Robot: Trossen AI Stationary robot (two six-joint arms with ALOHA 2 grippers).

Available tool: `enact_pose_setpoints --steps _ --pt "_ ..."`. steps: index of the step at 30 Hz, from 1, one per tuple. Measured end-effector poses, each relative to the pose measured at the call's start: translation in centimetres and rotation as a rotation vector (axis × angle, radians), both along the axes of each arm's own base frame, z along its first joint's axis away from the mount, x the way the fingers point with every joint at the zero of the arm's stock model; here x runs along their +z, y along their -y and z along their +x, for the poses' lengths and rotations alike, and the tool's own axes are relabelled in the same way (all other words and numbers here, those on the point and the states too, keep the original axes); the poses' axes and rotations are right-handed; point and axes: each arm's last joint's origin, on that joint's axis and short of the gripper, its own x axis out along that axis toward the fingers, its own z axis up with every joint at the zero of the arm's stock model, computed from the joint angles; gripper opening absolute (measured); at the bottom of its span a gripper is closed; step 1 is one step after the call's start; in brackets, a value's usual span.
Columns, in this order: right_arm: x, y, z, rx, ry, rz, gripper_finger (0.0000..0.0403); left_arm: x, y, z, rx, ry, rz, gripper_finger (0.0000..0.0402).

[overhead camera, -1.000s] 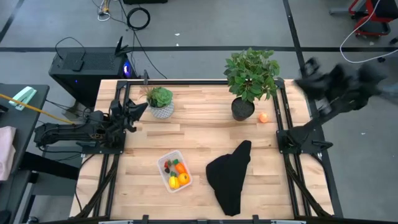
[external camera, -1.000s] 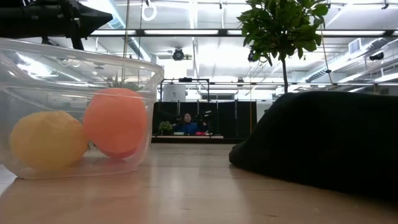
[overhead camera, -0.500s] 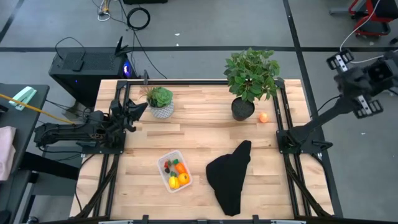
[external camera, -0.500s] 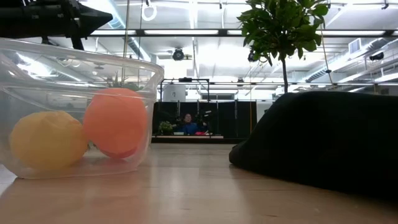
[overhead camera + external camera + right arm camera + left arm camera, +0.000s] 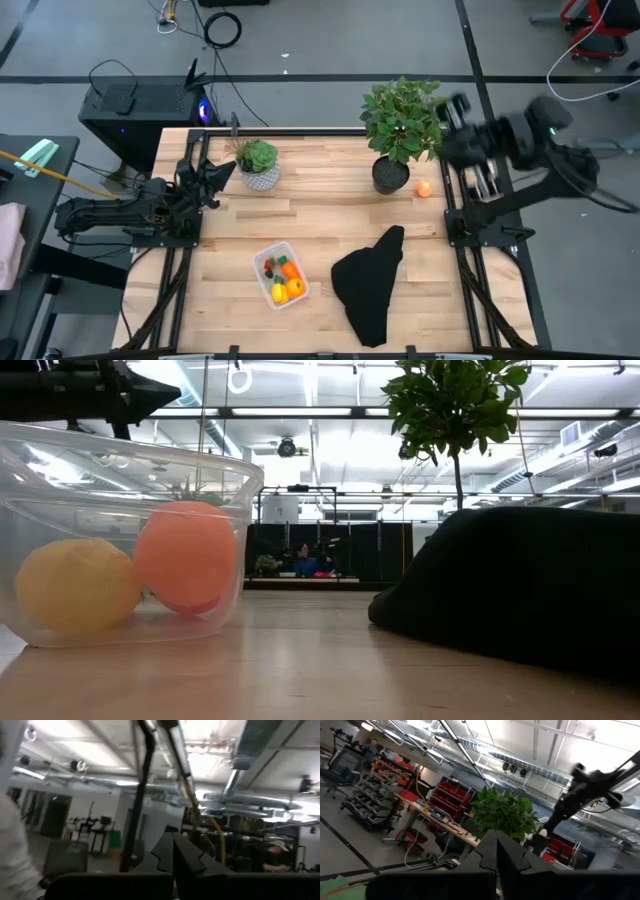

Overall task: Pick and placing Produce into tupperware
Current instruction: Put the peach into the transparent bin

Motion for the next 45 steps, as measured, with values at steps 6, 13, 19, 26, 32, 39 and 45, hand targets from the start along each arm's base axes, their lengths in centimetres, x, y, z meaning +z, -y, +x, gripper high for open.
enact_pose_setpoints --steps 6,13,19,26,32,39,45 --pt "1.1 6.0 -1.5 -0.062 0.013 0.07 0.0005 0.0 0.0 0.0 0.006 -0.002 0.001 0.0013" --pt "1.0 8.8 -6.0 -0.252 -0.101 0.137 0.0005 0.0 0.0 0.0 0.017 -0.016 0.019 0.0005" --pt "-1.9 8.9 -9.3 -0.513 -0.34 0.319 0.0006 0.0 0.0 0.0 0.018 -0.017 0.02 0.0014" --pt "-3.8 4.9 -12.1 -0.864 -0.359 0.384 0.0002 0.0 0.0 0.0 0.018 -0.018 0.02 0.0009" --pt "-5.6 -0.1 -14.6 -1.295 -0.25 0.518 0.0002 -0.1 0.0 0.0 0.018 -0.019 0.02 0.0011" --pt "-9.8 -1.2 -15.3 -1.412 -0.582 0.773 0.0007 -0.1 0.0 0.0 0.017 -0.018 0.019 0.0013" --pt "-11.3 1.7 -14.6 -1.399 -0.959 0.885 0.0015 -0.1 0.0 0.0 0.017 -0.018 0.019 0.0007"
